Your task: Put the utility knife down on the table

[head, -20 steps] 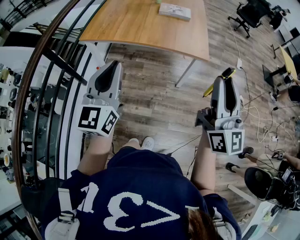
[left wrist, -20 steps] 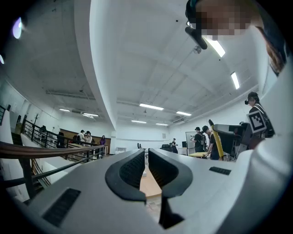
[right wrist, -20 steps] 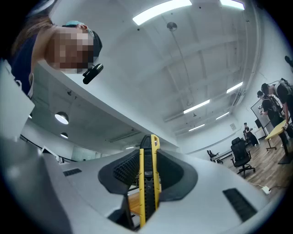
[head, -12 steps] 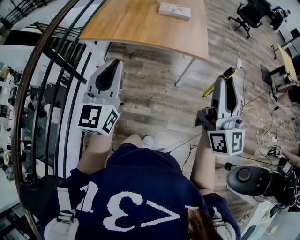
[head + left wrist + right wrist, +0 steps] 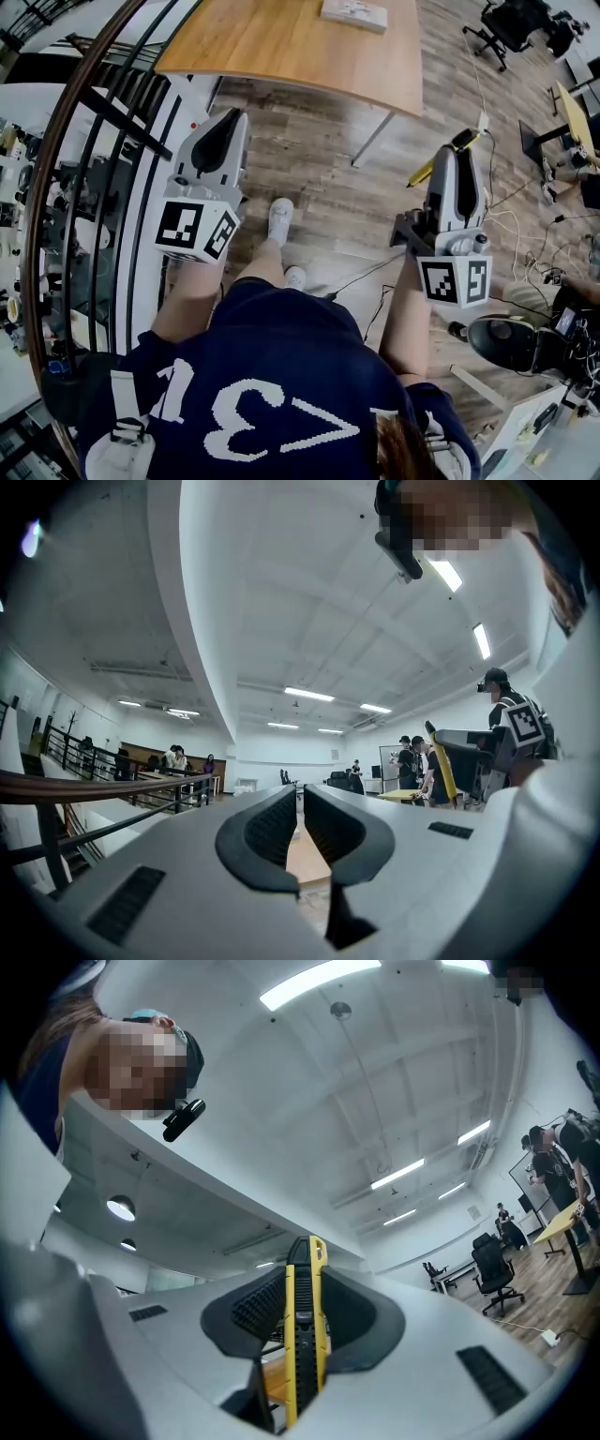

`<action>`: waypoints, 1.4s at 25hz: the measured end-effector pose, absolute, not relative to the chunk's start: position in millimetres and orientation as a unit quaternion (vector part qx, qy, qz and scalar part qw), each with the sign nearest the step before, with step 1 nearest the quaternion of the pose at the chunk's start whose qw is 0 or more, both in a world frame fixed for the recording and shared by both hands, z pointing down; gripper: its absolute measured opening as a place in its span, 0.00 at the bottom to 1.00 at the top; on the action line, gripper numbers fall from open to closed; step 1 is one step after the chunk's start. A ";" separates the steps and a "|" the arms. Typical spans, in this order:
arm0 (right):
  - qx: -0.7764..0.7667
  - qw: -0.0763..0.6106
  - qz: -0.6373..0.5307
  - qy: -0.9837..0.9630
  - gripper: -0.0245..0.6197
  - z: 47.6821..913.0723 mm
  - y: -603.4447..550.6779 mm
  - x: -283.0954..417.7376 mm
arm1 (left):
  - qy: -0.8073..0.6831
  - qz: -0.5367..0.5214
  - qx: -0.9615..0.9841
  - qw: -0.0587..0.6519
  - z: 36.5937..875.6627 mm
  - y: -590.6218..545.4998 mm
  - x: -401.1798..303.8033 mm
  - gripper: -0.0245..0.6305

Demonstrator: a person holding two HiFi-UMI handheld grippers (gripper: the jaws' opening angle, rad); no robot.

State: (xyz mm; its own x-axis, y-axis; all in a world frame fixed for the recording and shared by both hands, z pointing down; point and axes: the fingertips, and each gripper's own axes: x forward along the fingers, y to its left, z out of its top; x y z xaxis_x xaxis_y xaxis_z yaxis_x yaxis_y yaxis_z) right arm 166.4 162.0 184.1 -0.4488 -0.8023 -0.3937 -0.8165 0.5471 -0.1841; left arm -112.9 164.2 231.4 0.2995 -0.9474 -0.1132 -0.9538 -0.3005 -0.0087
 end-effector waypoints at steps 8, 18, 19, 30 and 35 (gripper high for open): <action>-0.480 0.217 0.024 0.850 0.23 179.3 91.8 157.9 | 0.576 0.051 -0.815 0.039 229.6 82.9 -117.4 0.09; -0.489 0.228 0.034 0.841 0.23 164.6 -9.6 132.0 | 0.560 0.049 -0.826 0.047 215.7 -28.9 -141.5 0.09; -0.491 0.229 0.034 0.840 0.23 162.9 -16.5 129.9 | 0.557 0.049 -0.827 0.048 214.1 -37.5 -143.5 0.09; -0.507 0.224 0.020 0.832 0.23 175.3 -67.6 130.2 | 0.551 0.042 -0.833 0.032 231.9 -96.8 -145.2 0.09; -0.493 0.232 0.011 0.838 0.23 183.5 -102.4 140.8 | 0.570 0.047 -0.820 0.023 240.5 -122.0 -135.8 0.09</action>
